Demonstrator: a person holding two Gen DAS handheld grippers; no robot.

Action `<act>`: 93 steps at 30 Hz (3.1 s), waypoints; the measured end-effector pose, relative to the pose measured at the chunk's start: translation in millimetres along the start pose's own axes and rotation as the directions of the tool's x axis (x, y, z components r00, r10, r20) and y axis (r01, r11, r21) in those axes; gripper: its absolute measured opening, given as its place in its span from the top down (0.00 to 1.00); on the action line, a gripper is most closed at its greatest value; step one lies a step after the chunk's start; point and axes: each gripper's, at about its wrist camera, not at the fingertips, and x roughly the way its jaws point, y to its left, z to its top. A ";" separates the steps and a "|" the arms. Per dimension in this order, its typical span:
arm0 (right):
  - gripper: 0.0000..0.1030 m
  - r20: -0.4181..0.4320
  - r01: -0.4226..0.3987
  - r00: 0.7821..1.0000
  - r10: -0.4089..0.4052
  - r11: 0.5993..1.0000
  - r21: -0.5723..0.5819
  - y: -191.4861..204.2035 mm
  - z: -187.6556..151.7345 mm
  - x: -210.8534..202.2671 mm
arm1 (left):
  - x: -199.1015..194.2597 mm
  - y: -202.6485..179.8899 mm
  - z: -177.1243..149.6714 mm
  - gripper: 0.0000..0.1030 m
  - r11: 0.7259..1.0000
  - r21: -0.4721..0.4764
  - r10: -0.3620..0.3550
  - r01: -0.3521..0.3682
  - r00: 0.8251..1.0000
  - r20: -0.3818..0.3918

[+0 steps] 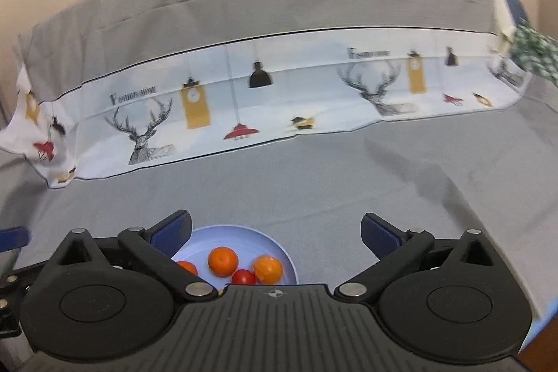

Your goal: Organize fruits

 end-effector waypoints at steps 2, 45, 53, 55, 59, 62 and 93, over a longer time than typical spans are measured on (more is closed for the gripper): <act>0.01 -0.020 0.018 1.000 -0.018 1.000 0.023 -2.4 -9.3 -9.5 | -6.7 -1.9 -5.8 0.09 0.999 -0.045 0.019 -0.020 1.000 -0.017; 0.01 -0.184 0.059 0.979 -0.083 0.990 -0.130 27.2 -42.2 21.0 | 56.1 3.7 -39.5 0.00 0.990 -0.137 -0.002 -0.037 0.962 -0.274; 0.01 -0.183 0.058 0.980 -0.082 0.989 -0.136 28.3 -43.1 20.9 | 56.0 2.0 -39.0 0.01 0.991 -0.130 -0.005 -0.031 0.963 -0.269; 0.01 -0.182 0.058 0.980 -0.083 0.989 -0.138 28.5 -43.3 21.2 | 55.4 1.8 -38.6 0.01 0.991 -0.128 -0.006 -0.029 0.964 -0.266; 0.01 -0.182 0.058 0.980 -0.083 0.989 -0.139 28.8 -43.4 21.1 | 55.2 0.3 -38.0 0.00 0.992 -0.121 -0.010 -0.022 0.965 -0.262; 0.01 -0.181 0.057 0.980 -0.082 0.988 -0.140 29.1 -43.2 21.0 | 54.6 -1.4 -37.9 0.00 0.993 -0.115 -0.014 -0.016 0.967 -0.255; 0.01 -0.193 0.049 0.978 -0.074 0.990 -0.130 29.9 -41.2 20.4 | 51.0 -4.9 -34.7 0.00 0.994 -0.111 -0.037 0.012 0.974 -0.224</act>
